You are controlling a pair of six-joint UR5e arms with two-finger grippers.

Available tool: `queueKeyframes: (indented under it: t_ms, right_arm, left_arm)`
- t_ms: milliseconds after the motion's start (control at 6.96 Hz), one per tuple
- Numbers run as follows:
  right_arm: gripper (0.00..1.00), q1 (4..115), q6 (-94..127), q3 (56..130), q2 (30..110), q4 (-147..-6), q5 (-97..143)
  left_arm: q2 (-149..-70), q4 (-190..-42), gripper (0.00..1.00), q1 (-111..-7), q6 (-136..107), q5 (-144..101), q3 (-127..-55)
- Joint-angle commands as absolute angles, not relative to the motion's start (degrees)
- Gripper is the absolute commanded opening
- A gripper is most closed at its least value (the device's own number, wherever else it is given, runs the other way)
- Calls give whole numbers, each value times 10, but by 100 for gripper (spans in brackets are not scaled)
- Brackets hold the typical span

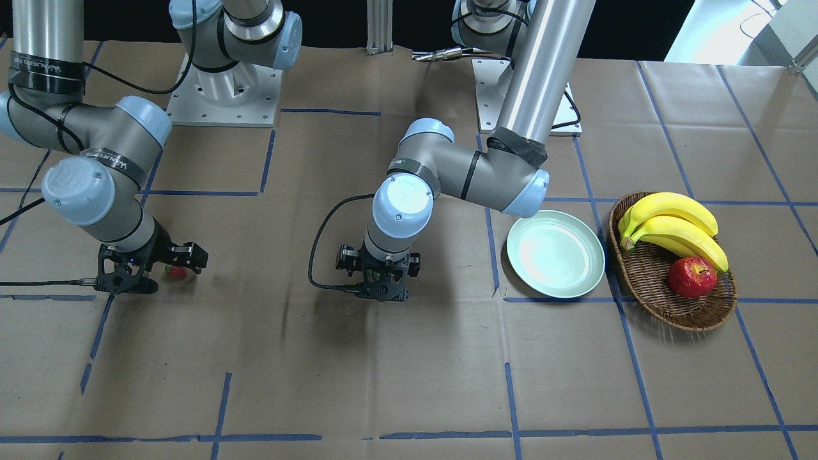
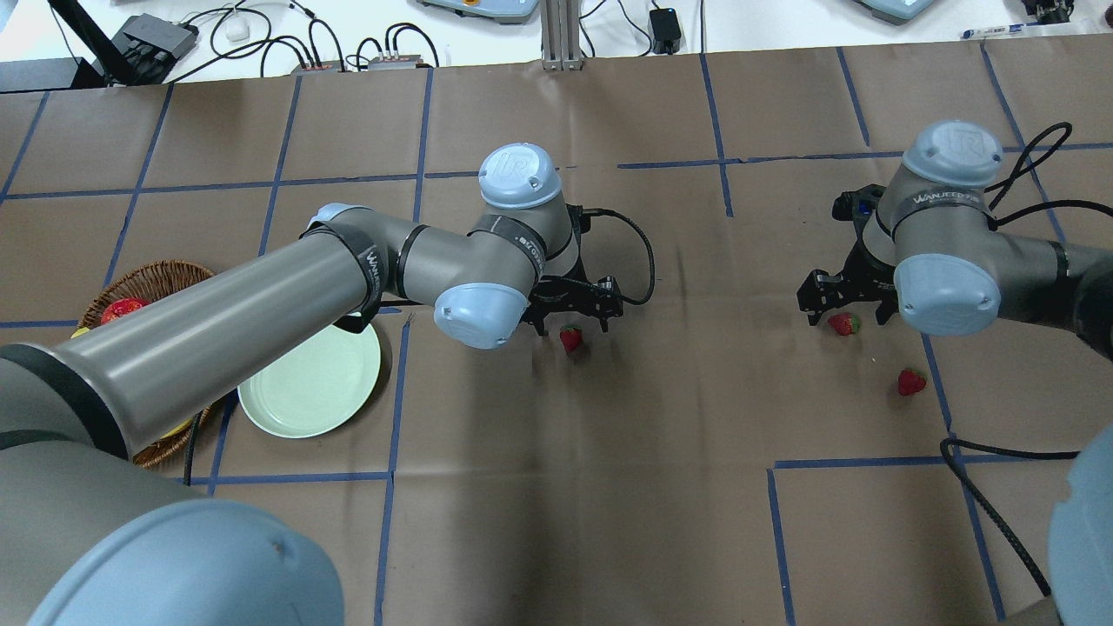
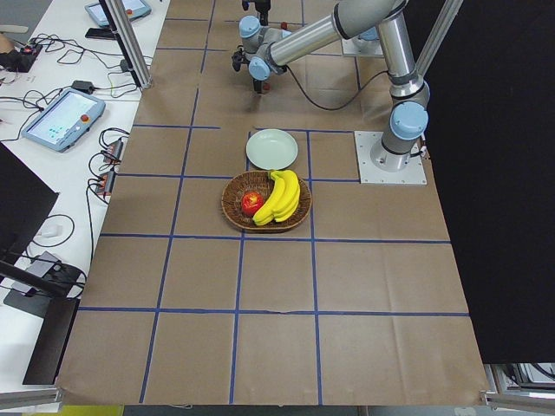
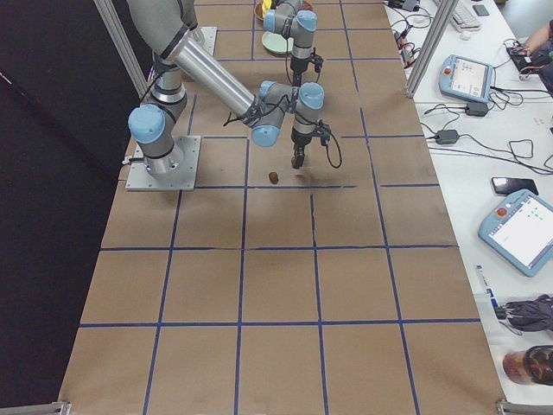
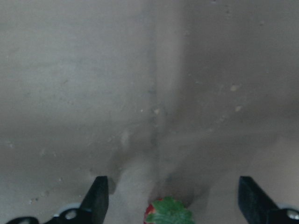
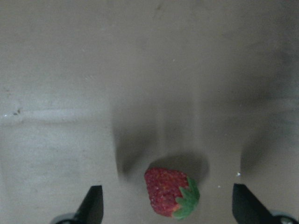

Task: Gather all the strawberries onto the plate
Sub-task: 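Grasp the center strawberry with the left gripper while the right grasps another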

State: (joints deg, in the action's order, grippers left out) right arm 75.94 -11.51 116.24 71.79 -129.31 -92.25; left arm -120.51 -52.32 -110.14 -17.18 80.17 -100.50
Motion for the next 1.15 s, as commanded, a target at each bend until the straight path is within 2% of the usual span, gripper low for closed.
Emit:
queueKeyframes:
  t_ms: [0,144,287,574,718,862,1005]
  right_arm:
    - [62,759,-116,1162,715,-1290,-923]
    - [54,759,-117,1162,715,-1291,-923]
    - [44,759,-119,1162,714,-1291,-923]
    - [11,759,-119,1158,715,-1290,-924]
    - [5,759,-119,1157,719,-1289,-928]
    - [5,759,-116,1145,738,-1273,-929]
    - [5,760,-115,1114,767,-1207,-928]
  left_arm:
    - [-1180,-522,90,-1091,-171,800,-1038]
    - [-1186,-521,85,-1091,-173,799,-1030]
    - [-1187,-523,84,-1091,-174,797,-1018]
    - [-1198,-524,84,-1092,-182,796,-1003]
    - [-1198,-524,76,-1092,-182,797,-1004]
    - [-1199,-524,60,-1093,-182,797,-1008]
    - [-1199,-524,55,-1096,-182,796,-1012]
